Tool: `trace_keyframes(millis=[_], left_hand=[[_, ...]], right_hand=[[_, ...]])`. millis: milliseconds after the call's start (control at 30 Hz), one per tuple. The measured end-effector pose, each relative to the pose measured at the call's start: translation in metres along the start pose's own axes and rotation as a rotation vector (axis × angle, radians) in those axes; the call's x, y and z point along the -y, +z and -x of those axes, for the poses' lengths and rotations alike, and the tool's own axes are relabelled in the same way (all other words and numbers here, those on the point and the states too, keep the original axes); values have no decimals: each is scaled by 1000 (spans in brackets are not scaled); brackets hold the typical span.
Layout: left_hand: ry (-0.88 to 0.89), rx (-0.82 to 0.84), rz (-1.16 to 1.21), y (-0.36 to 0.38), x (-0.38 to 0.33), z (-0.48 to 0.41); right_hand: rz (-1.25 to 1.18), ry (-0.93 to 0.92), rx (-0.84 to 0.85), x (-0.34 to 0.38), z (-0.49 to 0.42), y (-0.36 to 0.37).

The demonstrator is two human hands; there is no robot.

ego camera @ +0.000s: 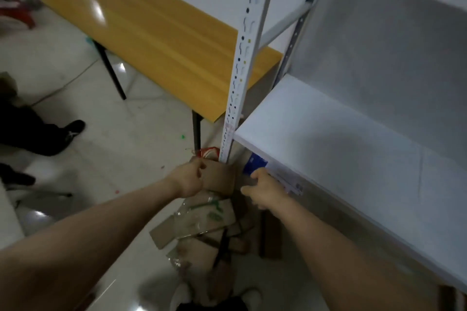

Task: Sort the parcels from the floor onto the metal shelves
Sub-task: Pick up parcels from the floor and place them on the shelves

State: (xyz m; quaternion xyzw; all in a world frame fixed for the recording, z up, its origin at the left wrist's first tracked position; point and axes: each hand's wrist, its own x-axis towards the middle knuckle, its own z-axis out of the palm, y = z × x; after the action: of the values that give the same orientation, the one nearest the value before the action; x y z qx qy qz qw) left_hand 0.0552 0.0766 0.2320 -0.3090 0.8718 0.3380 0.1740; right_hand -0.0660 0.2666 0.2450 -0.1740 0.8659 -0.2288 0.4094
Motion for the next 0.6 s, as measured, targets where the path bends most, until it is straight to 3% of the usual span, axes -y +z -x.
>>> trace_keyframes(millis=[100, 233, 467, 600], left_hand=[[-271, 117, 273, 55, 49, -31], [-519, 141, 574, 115, 112, -75], [-745, 26, 853, 204, 203, -151], [-821, 5, 933, 248, 240, -185]], right_hand=[[-133, 171, 41, -29, -50, 43], [-212, 283, 65, -73, -124, 91], [-88, 364, 137, -151, -254, 168], [-201, 449, 176, -189, -307, 213]])
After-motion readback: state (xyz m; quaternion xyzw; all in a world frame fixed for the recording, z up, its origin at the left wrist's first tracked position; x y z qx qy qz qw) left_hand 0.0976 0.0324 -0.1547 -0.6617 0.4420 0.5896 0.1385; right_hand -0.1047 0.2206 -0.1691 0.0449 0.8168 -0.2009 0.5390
